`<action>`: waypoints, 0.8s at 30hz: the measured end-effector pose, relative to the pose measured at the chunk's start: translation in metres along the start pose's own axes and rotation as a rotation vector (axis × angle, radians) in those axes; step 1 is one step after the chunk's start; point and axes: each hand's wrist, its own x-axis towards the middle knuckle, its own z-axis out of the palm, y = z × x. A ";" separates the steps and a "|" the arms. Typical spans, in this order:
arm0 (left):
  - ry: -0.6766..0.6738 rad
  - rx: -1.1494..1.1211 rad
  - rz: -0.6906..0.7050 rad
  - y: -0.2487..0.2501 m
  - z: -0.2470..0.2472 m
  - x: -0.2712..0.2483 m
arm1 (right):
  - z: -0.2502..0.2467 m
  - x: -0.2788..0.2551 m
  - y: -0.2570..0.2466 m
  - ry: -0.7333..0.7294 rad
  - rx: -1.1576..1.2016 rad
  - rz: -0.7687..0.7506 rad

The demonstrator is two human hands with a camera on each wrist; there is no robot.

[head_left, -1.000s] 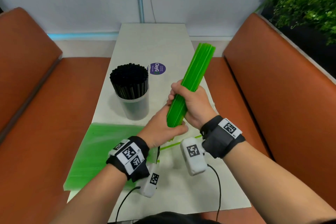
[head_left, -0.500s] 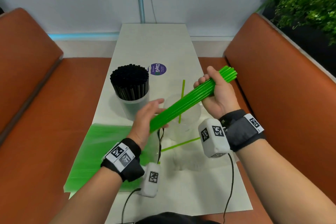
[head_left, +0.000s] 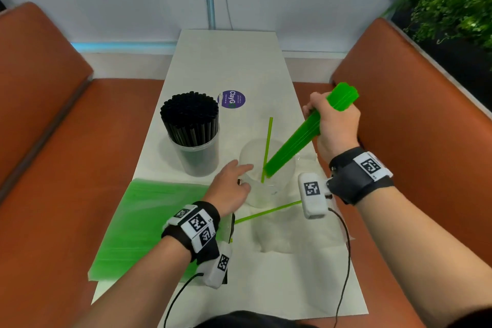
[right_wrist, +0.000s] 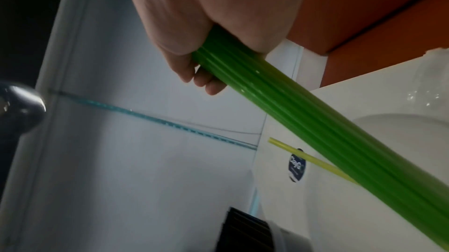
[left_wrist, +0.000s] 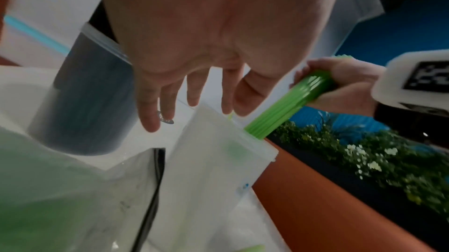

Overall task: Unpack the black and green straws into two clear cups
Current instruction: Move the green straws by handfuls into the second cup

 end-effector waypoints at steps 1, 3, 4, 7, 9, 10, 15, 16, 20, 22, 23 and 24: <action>-0.035 0.058 -0.008 -0.001 0.003 0.001 | 0.002 0.001 0.007 -0.016 -0.096 -0.015; -0.076 0.160 -0.034 -0.001 0.008 0.004 | 0.006 0.003 0.024 -0.048 -0.280 0.001; -0.080 0.202 -0.044 -0.001 0.009 0.004 | 0.008 0.004 0.032 -0.063 -0.351 0.026; -0.076 0.248 -0.053 0.001 0.009 0.006 | 0.012 0.004 0.055 -0.072 -0.423 0.098; -0.085 0.241 -0.061 0.002 0.009 0.006 | 0.013 0.005 0.066 -0.047 -0.397 0.147; -0.089 0.232 -0.065 0.002 0.009 0.006 | 0.014 0.005 0.070 -0.050 -0.392 0.170; -0.060 0.142 -0.036 0.002 0.005 0.004 | 0.004 0.014 0.075 -0.152 -0.373 0.227; -0.040 0.113 -0.029 0.000 0.002 0.003 | -0.003 0.018 0.075 -0.127 -0.361 0.233; 0.099 -0.010 -0.011 -0.011 -0.010 0.002 | -0.042 0.015 0.085 0.094 -0.458 0.223; 0.184 -0.039 -0.013 -0.017 -0.013 0.001 | -0.065 0.002 0.104 0.049 -0.812 0.200; 0.213 -0.041 -0.016 -0.019 -0.013 0.000 | -0.076 -0.005 0.117 -0.040 -0.993 0.205; 0.226 -0.032 -0.019 -0.021 -0.013 -0.001 | -0.086 -0.012 0.128 -0.159 -1.147 0.224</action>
